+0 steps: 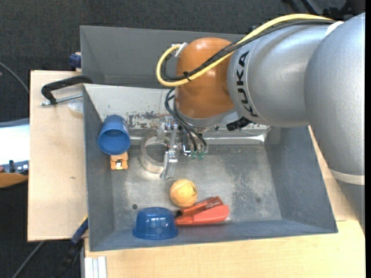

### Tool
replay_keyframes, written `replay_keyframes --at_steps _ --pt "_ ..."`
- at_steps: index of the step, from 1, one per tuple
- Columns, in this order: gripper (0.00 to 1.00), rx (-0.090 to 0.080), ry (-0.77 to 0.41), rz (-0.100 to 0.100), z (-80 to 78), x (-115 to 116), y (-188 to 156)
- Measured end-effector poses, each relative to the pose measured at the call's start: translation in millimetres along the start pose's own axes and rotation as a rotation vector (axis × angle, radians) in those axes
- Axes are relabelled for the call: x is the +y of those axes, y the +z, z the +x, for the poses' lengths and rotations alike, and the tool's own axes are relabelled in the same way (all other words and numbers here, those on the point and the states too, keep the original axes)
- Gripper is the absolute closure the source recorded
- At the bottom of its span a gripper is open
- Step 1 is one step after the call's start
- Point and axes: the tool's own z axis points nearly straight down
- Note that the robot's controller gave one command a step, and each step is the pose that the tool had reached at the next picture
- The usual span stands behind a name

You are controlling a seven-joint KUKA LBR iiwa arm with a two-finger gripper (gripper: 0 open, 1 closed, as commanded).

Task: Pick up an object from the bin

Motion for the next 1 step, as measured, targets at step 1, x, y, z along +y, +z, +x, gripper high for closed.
replay_keyframes --at_steps 1 --pt "0.0 -0.01 0.145 -0.004 -6.0 11.1 -10.1"
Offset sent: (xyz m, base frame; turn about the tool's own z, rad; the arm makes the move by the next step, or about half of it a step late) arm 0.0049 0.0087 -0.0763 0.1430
